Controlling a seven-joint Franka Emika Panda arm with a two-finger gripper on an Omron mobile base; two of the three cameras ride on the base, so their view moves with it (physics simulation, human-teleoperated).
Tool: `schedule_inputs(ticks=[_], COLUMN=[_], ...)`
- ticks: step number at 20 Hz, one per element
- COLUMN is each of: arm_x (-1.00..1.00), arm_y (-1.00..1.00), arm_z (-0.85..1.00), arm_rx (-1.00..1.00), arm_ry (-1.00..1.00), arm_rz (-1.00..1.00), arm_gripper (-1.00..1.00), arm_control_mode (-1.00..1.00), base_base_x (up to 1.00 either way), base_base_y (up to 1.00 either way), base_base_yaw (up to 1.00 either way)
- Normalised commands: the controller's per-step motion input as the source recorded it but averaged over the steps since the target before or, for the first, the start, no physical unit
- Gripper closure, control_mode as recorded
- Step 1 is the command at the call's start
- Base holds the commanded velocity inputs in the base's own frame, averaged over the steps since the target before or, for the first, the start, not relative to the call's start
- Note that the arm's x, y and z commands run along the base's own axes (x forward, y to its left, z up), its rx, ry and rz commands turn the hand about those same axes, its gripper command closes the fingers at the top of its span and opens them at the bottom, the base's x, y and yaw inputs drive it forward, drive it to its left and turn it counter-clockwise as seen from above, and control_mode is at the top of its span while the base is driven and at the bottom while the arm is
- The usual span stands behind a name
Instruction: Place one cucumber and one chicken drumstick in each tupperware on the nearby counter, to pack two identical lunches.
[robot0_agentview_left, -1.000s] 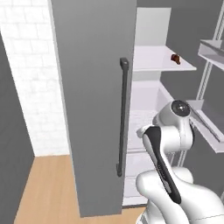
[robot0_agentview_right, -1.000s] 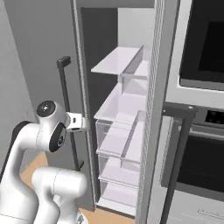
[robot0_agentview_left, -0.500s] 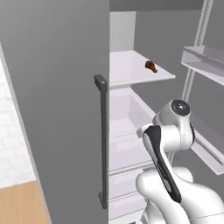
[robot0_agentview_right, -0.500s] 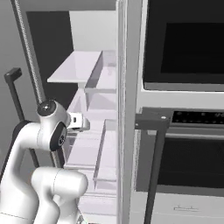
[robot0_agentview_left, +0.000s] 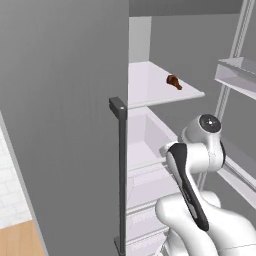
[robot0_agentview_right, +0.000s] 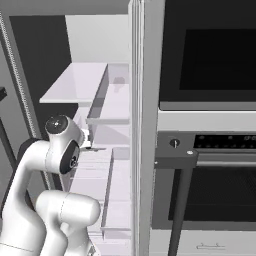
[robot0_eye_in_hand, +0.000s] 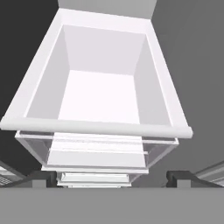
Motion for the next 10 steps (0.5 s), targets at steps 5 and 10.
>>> schedule_inputs(ticks=[5,10], arm_x=[0.10,-0.03], arm_y=[-0.01,-0.01], arm_z=[0.77,1.00], arm_rx=[0.03,0.07], arm_ry=[-0.12,-0.35], arm_rz=[-0.18,-0.30], arm_gripper=[-1.00,-1.00], arm_control_mode=[-1.00,-1.00], base_base_x=[0.13,0.00], base_base_y=[0.00,0.00], base_base_yaw=[-0.02,0.00])
